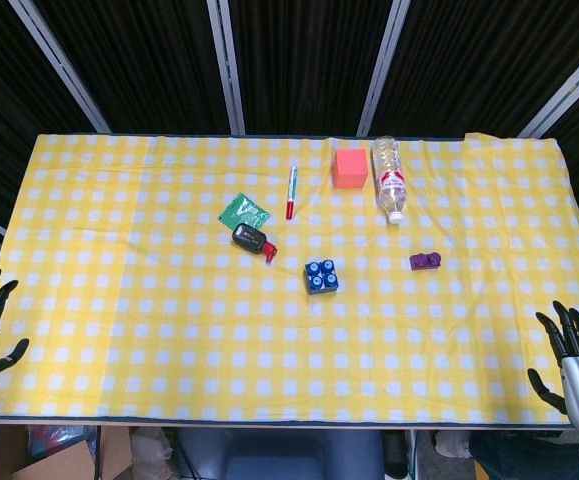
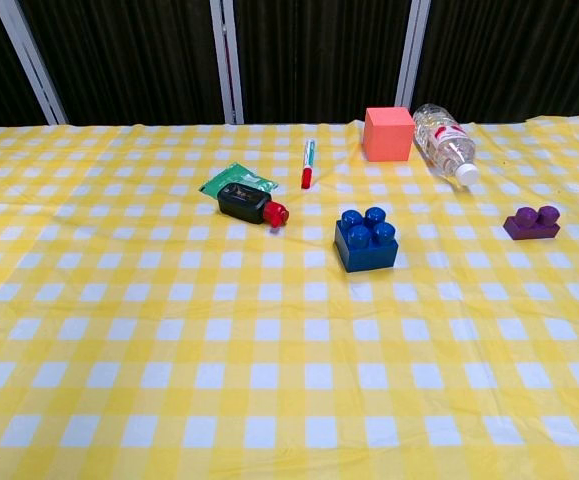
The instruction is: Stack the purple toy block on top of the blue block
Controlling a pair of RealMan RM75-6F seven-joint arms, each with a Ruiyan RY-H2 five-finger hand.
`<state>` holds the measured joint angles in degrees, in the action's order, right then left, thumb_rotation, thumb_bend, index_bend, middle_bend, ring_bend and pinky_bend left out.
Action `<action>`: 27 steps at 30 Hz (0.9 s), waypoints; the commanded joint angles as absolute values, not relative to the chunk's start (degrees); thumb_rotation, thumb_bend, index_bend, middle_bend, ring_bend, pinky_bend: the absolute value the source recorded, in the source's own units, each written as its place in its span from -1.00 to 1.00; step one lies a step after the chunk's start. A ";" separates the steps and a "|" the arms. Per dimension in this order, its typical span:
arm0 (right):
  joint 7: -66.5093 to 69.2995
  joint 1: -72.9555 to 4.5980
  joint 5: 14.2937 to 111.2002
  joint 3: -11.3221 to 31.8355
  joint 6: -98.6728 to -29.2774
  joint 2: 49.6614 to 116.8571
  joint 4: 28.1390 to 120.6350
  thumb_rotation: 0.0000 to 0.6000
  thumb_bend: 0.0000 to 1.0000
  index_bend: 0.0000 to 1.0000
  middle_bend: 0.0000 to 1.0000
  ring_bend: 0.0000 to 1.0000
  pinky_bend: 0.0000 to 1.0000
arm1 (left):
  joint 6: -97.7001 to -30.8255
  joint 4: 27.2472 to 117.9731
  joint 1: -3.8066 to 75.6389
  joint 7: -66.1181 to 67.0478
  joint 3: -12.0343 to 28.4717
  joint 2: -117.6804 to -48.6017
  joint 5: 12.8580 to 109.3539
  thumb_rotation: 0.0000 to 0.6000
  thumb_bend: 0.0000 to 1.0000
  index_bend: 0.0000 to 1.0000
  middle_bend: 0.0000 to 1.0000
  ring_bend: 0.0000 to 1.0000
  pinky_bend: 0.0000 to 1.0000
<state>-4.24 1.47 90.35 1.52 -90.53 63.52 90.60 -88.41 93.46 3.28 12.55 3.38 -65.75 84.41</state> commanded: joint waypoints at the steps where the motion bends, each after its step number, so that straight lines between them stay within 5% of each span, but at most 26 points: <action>1: -4.43 1.43 90.35 1.45 -90.40 63.62 90.59 1.00 -0.29 -0.74 -1.00 -1.00 -1.00 | -88.57 93.54 3.17 12.35 3.33 -65.65 84.57 1.00 -0.46 -0.75 -0.99 -1.00 -0.76; 27: -5.34 0.02 91.02 1.60 -88.75 63.97 91.05 1.00 -0.29 -0.74 -1.00 -1.00 -1.00 | -88.96 94.13 3.09 11.84 3.04 -65.49 85.47 1.00 -0.46 -0.76 -0.99 -1.00 -0.76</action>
<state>-5.19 0.47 90.89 1.33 -89.17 63.90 90.77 -88.83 94.10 3.18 11.93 3.04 -65.54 85.40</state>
